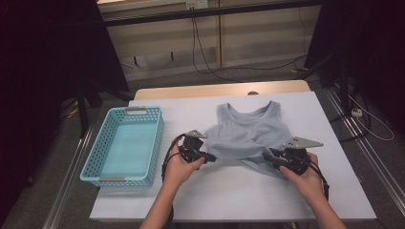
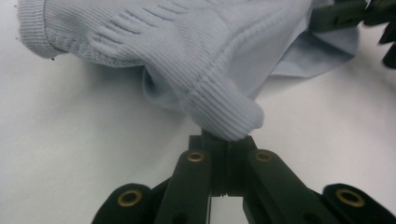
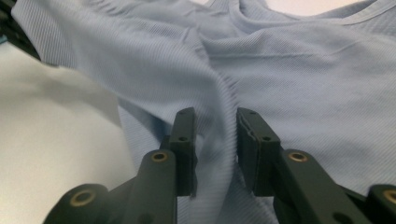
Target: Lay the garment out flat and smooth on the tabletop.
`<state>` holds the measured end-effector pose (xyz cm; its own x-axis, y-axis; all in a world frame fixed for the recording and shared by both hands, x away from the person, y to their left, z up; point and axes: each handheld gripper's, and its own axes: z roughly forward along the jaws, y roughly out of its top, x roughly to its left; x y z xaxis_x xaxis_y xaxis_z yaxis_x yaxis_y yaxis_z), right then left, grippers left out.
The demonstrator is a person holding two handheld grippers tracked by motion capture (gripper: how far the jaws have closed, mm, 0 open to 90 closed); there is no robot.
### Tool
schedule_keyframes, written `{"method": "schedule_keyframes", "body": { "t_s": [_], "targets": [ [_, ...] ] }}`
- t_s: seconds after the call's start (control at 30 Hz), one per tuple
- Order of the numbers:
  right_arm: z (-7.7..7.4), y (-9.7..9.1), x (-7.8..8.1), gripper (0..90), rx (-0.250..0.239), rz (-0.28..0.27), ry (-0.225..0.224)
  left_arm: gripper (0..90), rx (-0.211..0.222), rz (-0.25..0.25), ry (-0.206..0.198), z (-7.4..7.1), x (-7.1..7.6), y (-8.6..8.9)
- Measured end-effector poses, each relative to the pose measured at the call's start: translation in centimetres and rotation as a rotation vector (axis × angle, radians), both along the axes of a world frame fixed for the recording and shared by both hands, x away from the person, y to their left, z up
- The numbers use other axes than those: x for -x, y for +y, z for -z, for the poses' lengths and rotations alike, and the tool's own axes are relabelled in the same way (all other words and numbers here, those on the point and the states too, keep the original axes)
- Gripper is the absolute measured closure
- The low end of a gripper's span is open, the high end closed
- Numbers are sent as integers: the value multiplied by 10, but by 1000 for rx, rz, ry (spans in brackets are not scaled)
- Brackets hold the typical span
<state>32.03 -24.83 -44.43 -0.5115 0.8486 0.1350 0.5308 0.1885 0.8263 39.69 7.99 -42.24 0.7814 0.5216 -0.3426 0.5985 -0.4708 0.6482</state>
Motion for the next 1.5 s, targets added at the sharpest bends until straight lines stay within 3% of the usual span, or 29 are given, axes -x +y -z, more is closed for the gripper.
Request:
{"method": "schedule_keyframes", "body": {
  "t_s": [0.23, 0.33, 0.37, 0.5, 0.6, 0.8, 0.93, 1.0, 1.13, 1.17, 1.3, 1.5],
  "targets": [
    [-3, 4, 8, 643, 21, -14, -13, 900, 31, -12, 11, -9, 1, 9],
    [-6, 5, 10, 645, 14, -16, -20, 900, 21, -11, 8, -11, 2, 10],
    [-7, 8, 11, 639, -10, -20, -24, 900, 3, -8, -3, -9, 2, 9],
    [-9, 10, 13, 630, 19, -22, -45, 889, -9, -17, -33, -7, 2, 7],
    [-10, 10, 14, 643, 15, -31, -50, 774, -67, -15, -59, -3, 3, 5],
    [-18, 12, 18, 672, -14, -42, -82, 638, -82, -54, -74, 0, 3, 3],
    [-22, 18, 21, 700, -20, -73, -93, 511, -111, -86, -120, 0, 2, 3],
    [-22, 22, 22, 701, -15, -93, -87, 483, -96, -86, -136, 1, 2, 2],
    [-17, 31, 21, 703, 4, -130, -70, 495, -49, -88, -136, 1, -1, 1],
    [-15, 36, 21, 703, 13, -145, -61, 548, -38, -84, -146, 0, -2, 1],
    [-8, 43, 19, 703, 29, -164, -37, 603, -13, -81, -146, -3, -5, 1],
    [7, 60, 9, 677, 114, -176, -15, 701, 10, -83, -133, -7, -9, -2]
  ]
}}
